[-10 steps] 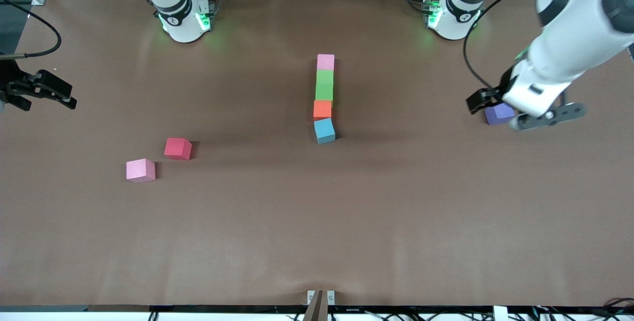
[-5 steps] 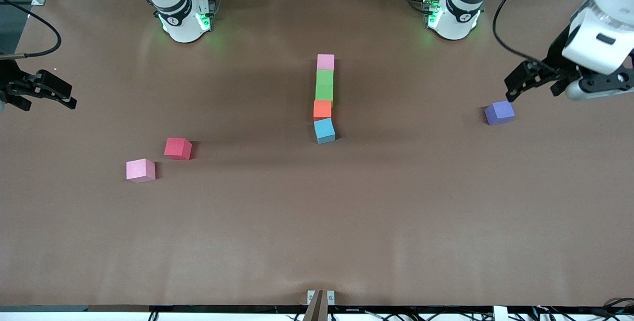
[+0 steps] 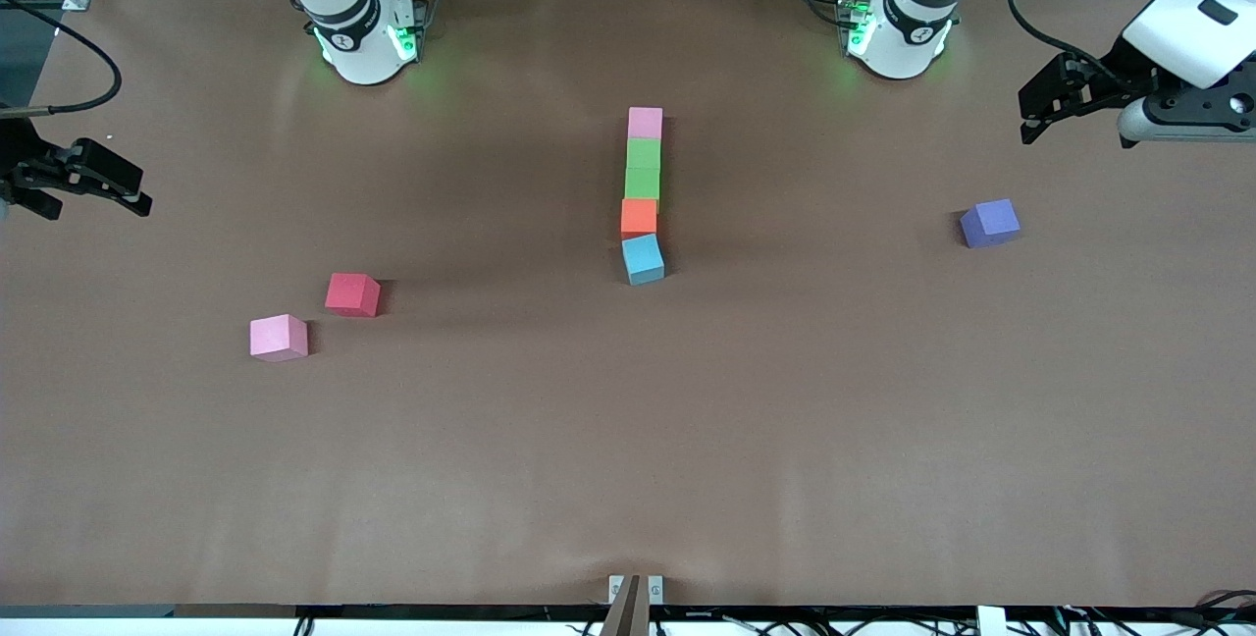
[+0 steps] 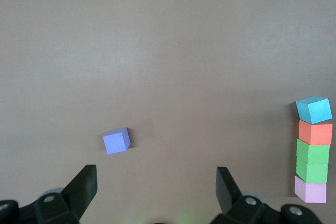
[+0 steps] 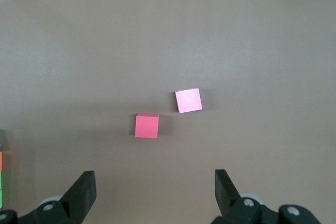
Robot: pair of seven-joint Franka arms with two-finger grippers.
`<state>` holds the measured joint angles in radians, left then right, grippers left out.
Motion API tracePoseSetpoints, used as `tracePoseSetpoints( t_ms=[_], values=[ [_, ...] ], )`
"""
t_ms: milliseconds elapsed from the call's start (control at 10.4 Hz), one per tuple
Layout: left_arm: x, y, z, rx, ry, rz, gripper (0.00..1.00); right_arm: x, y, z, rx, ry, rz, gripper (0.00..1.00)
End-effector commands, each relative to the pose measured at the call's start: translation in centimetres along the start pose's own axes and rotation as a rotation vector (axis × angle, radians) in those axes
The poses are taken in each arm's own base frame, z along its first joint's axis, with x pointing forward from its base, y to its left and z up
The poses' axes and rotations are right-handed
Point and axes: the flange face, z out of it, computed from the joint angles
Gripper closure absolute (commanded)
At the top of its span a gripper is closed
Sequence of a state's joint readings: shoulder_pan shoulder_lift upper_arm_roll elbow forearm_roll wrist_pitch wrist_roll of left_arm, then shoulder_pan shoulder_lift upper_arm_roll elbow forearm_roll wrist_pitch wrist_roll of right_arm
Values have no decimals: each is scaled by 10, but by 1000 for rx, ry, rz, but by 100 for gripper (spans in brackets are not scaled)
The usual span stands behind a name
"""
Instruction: Arrange blocks into number 1
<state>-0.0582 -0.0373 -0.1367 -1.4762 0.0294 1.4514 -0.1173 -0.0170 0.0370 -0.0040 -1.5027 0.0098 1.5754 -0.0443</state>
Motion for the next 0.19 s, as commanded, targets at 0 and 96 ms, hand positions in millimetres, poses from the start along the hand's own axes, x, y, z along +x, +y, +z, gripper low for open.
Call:
tracePoseSetpoints(
  t_ms=[0, 96],
  values=[
    [-2, -2, -5, 14, -6, 20, 0, 2, 0, -5, 4, -3, -11, 0],
    [-2, -3, -5, 14, -8, 15, 0, 2, 1, -5, 4, -3, -9, 0]
  ],
)
